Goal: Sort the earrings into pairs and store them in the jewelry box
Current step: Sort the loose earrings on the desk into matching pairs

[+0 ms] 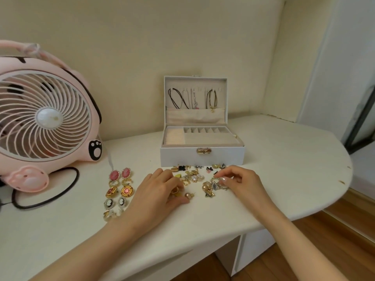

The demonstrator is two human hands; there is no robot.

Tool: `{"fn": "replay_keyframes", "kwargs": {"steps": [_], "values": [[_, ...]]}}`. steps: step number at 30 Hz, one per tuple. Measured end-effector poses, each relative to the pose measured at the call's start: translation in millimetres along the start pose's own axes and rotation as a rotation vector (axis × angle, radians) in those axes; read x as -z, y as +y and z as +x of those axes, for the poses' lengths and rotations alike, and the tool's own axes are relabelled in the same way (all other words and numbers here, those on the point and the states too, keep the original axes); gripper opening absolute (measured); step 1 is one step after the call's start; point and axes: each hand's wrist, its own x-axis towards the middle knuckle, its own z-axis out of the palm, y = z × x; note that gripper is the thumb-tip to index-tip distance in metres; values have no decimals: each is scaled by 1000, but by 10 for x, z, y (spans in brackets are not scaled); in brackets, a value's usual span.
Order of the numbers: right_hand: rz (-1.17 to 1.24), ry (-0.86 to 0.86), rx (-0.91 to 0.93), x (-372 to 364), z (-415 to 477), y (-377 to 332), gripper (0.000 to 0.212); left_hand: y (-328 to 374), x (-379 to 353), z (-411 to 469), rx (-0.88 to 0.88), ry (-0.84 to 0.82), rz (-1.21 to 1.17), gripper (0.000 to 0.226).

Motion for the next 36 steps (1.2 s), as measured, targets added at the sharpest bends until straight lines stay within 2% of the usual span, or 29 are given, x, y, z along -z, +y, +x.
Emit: {"fn": "replay_keyframes", "kwargs": {"steps": [3, 8, 13, 16, 19, 24, 27, 32, 36], "values": [[39, -5, -14, 7, -17, -32, 24, -17, -1, -3, 12, -1, -17, 48], [206, 145, -111, 29, 3, 7, 30, -34, -10, -20, 6, 19, -38, 20], [242, 243, -150, 37, 18, 46, 34, 13, -3, -33, 12, 25, -82, 21], [173, 152, -106, 40, -16, 19, 27, 13, -30, -41, 16, 32, -108, 21], [-24, 0, -30, 7, -30, -4, 28, 3, -45, -39, 16, 43, -125, 18], [-136, 13, -5, -26, -31, 32, 32, 38, 4, 2, -20, 93, -170, 30], [-88, 21, 33, -13, -46, 15, 28, 106, 56, 135, -54, 94, -123, 29], [215, 71, 17, 46, -34, -10, 27, 346, 53, 538, 6, -62, -101, 19], [330, 99, -21, 60, -36, -9, 27, 490, -90, 847, 92, -240, -70, 26]]}}
